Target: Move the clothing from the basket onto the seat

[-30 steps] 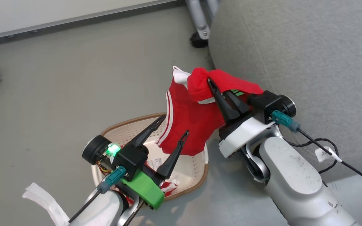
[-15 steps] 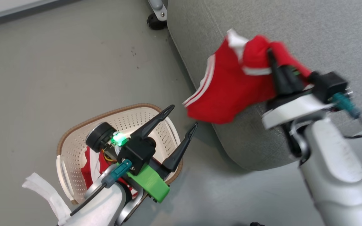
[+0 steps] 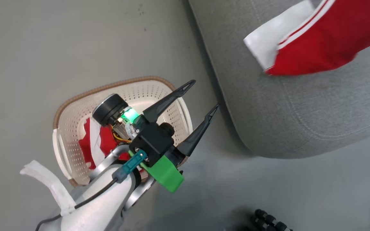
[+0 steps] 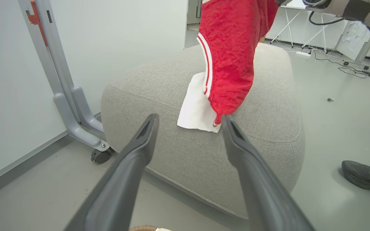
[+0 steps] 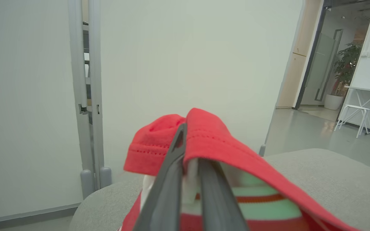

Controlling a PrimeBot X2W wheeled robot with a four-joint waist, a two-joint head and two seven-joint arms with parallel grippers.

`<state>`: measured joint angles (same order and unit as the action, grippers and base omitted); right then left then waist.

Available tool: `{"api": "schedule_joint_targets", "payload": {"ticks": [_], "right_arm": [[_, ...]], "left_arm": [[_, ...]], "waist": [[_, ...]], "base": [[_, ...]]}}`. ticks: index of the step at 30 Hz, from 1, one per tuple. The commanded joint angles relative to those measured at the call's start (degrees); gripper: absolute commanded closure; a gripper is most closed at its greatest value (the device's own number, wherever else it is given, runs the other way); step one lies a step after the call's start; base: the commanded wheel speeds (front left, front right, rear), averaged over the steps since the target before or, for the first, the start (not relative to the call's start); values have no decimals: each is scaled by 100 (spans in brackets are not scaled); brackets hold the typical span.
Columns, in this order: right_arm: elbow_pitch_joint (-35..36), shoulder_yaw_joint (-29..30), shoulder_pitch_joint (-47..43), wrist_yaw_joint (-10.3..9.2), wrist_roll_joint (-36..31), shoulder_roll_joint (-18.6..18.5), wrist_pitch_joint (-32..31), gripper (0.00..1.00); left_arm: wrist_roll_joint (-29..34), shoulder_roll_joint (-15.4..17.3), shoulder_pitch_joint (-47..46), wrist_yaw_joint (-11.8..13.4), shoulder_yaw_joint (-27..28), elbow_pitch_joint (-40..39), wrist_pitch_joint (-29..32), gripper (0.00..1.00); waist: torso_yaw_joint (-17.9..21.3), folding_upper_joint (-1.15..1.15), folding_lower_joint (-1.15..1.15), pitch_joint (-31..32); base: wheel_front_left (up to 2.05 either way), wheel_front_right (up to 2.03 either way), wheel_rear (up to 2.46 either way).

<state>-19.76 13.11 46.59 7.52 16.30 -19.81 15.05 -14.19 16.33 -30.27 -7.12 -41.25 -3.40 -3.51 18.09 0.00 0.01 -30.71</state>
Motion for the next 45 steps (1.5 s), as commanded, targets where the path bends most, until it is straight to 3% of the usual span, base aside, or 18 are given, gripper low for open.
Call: {"api": "schedule_joint_targets", "payload": {"ticks": [1,6,9,18,24,25,26,27,35,45], "right_arm": [[-82,118,230,-6,136,-97,2,100],[-455,236,732,-7,184,-522,-13,100],[-851,113,955,-6,237,-582,-19,100],[-1818,-182,1205,-7,388,-483,15,100],[-1959,-87,882,-7,418,-335,19,100],[-1934,-73,822,-7,411,-327,19,67],[-1902,-70,744,-7,428,-296,18,9],[-1873,-65,657,-7,409,-273,17,0],[-1444,49,-328,-7,272,32,17,0],[126,32,-1780,-7,-288,728,18,0]], "left_arm": [[39,40,-170,-24,-34,-21,16,0],[118,69,-385,-21,-139,-102,48,0],[155,99,-493,-24,-184,-121,58,0],[200,148,-705,-29,-247,-81,5,0],[151,87,-721,9,-251,51,-119,0],[146,78,-716,20,-249,85,-139,0],[130,65,-701,23,-249,121,-180,0],[119,50,-682,37,-247,151,-226,0],[-164,-97,-323,312,-58,558,-685,0],[-590,-85,252,878,637,860,-1080,0]], "waist": [[-329,0,-1,-599],[-458,0,-1,-1099],[-502,0,-1,-1363],[-583,0,-1,-1660],[-626,0,-1,-1546],[-634,0,-1,-1501],[-644,0,-1,-1436],[-655,0,-1,-1367],[-766,0,-1,-553],[-998,0,-1,371]], "base": [[0,0,0],[0,0,0],[0,0,0],[0,0,0],[0,0,0],[0,0,0],[0,0,0],[0,0,0],[0,0,0],[0,0,0]]}}
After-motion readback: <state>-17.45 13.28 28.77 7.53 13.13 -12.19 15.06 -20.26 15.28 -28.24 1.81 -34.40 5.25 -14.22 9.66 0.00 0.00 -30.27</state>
